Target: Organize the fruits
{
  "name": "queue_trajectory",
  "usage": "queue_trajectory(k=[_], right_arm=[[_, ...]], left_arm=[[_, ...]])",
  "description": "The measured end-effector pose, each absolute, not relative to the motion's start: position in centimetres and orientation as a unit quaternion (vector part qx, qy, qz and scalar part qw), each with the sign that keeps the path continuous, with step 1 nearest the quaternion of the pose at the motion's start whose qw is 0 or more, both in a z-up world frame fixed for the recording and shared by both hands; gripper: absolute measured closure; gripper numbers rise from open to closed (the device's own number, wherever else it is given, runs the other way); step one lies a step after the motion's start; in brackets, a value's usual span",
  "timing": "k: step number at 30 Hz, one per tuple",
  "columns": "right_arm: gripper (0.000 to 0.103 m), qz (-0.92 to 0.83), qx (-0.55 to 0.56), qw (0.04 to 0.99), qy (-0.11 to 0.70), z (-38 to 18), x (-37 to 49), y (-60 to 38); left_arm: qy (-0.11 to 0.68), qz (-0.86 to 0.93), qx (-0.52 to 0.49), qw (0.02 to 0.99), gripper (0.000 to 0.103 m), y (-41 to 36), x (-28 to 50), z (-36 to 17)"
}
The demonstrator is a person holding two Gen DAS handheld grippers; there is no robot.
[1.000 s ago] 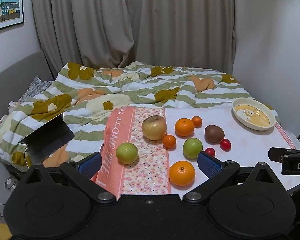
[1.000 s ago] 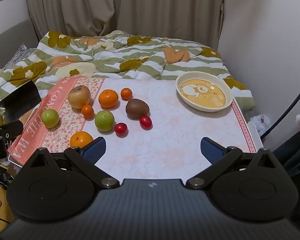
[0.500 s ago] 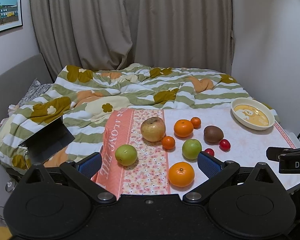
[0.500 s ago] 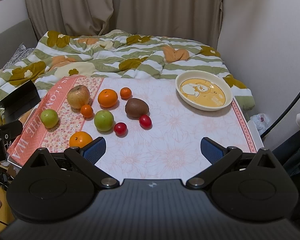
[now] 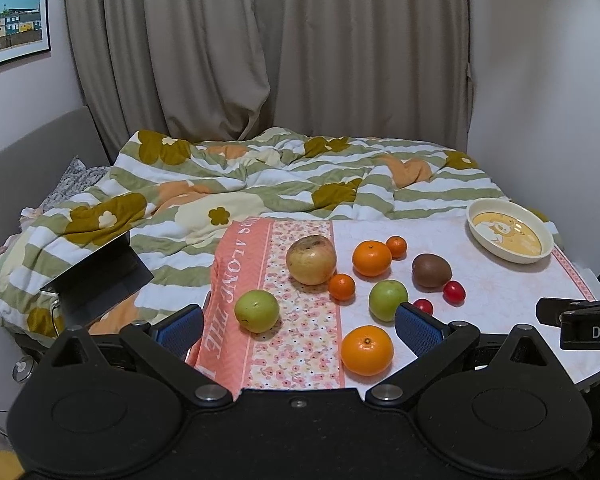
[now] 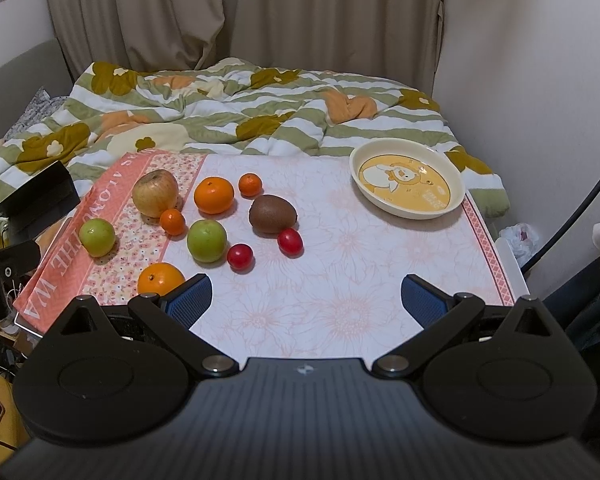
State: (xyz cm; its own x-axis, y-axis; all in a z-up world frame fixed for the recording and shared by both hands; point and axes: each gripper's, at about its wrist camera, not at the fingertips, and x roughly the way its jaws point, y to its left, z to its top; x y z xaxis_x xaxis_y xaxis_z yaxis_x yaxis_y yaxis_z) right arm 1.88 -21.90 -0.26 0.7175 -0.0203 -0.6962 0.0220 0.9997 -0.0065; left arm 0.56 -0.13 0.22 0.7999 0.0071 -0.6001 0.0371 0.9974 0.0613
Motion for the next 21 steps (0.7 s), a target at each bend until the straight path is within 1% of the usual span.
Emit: queue_trajectory(k=[21], right_arm=[[0.000,-0.012,0.001,0.926,0.378,-0.65,2.05,-22.08]], left_arm=[[0.315,-0.009,0.036,0.948,0.000,-0.25,0.52,0.19]])
